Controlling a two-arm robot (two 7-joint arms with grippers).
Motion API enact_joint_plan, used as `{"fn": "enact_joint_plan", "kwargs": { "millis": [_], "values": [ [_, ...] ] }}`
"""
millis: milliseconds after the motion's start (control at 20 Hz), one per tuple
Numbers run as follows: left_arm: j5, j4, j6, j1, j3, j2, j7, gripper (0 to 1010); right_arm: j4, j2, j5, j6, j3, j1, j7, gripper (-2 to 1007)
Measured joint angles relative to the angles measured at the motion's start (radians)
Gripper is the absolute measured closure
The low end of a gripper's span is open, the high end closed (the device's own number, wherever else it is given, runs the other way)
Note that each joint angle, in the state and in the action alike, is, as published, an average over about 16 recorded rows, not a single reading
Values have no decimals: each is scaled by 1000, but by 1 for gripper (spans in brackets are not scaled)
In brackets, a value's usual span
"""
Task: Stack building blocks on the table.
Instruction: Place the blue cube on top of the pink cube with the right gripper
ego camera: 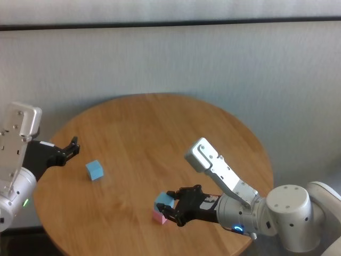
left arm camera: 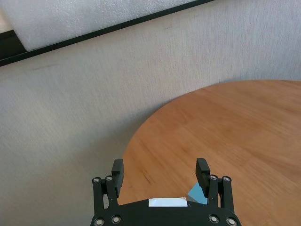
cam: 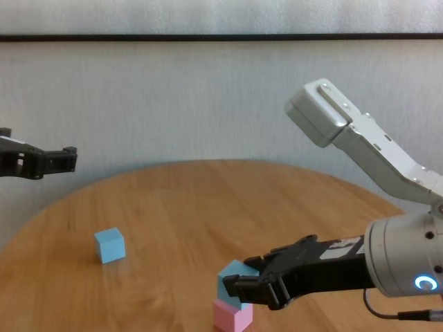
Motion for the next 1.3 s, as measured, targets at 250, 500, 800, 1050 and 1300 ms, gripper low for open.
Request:
{"fn": "enact_joint_plan", "kwargs": {
  "millis": [250, 500, 800, 1050, 1300],
  "values": [
    [0, 0, 0, 0, 0, 0, 0, 11, 16, -7, -8, -3, -3, 10, 5, 638],
    [0, 0, 0, 0, 0, 0, 0, 11, 27, -11, -13, -7, -4, 17, 8, 638],
    [0, 0, 0, 0, 0, 0, 0, 11, 34, -13, -17, -9, -4, 20, 9, 638],
    [0, 0, 0, 0, 0, 0, 0, 10, 33, -13, -16, -9, -4, 20, 8, 639],
    [0, 0, 0, 0, 0, 0, 0, 11, 32, -13, -16, -9, -4, 20, 8, 637]
  ]
}}
